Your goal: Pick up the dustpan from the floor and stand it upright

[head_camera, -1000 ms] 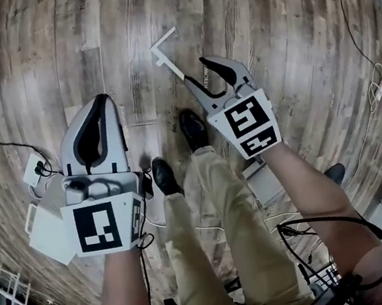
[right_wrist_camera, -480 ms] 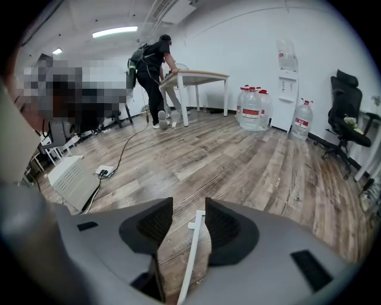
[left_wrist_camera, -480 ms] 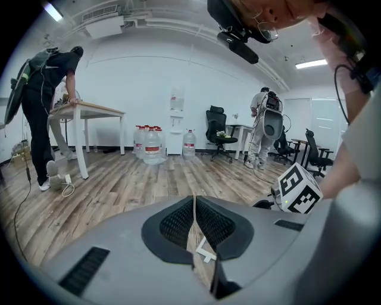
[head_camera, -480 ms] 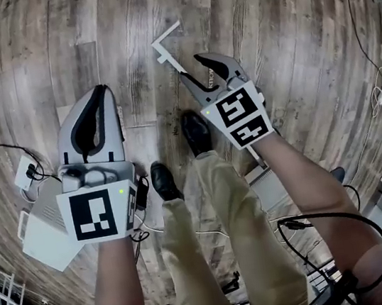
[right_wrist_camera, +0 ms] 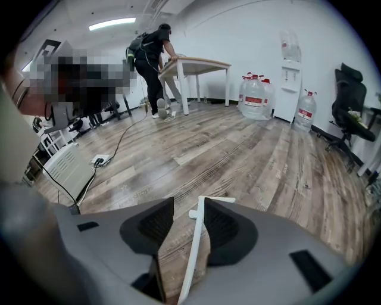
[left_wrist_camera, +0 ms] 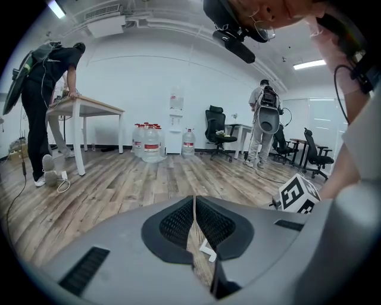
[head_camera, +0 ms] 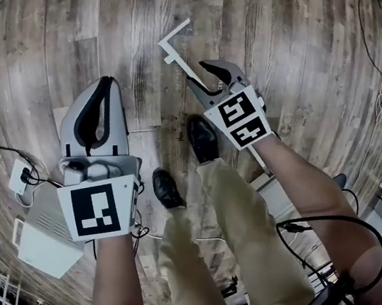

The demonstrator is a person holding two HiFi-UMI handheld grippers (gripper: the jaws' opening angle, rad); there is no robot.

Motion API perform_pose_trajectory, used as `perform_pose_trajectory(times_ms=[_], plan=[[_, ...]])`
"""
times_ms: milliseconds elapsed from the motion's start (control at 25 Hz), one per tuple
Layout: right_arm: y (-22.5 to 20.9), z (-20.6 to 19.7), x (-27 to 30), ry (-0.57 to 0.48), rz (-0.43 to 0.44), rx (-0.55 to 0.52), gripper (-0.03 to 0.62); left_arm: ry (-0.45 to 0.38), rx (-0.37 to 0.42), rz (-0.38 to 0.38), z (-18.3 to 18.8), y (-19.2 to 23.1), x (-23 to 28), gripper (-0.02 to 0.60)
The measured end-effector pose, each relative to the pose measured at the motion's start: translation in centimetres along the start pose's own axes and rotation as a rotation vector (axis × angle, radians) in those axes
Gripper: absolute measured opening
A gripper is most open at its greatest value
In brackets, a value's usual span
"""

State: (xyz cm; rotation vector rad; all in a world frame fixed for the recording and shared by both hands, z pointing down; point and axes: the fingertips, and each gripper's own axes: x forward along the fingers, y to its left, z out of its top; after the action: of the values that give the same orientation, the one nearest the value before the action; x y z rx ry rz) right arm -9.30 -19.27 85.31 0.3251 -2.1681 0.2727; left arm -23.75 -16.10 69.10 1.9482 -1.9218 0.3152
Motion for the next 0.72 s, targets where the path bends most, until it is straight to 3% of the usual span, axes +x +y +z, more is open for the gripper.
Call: perform_pose_trajectory(times_ms=[720], plan=[[-0.9,-5.6,9.2,0.075,-0.01,-0.034,0.155,0.048,-0.031,0.01,-7.1,2.0,2.8,0.021]])
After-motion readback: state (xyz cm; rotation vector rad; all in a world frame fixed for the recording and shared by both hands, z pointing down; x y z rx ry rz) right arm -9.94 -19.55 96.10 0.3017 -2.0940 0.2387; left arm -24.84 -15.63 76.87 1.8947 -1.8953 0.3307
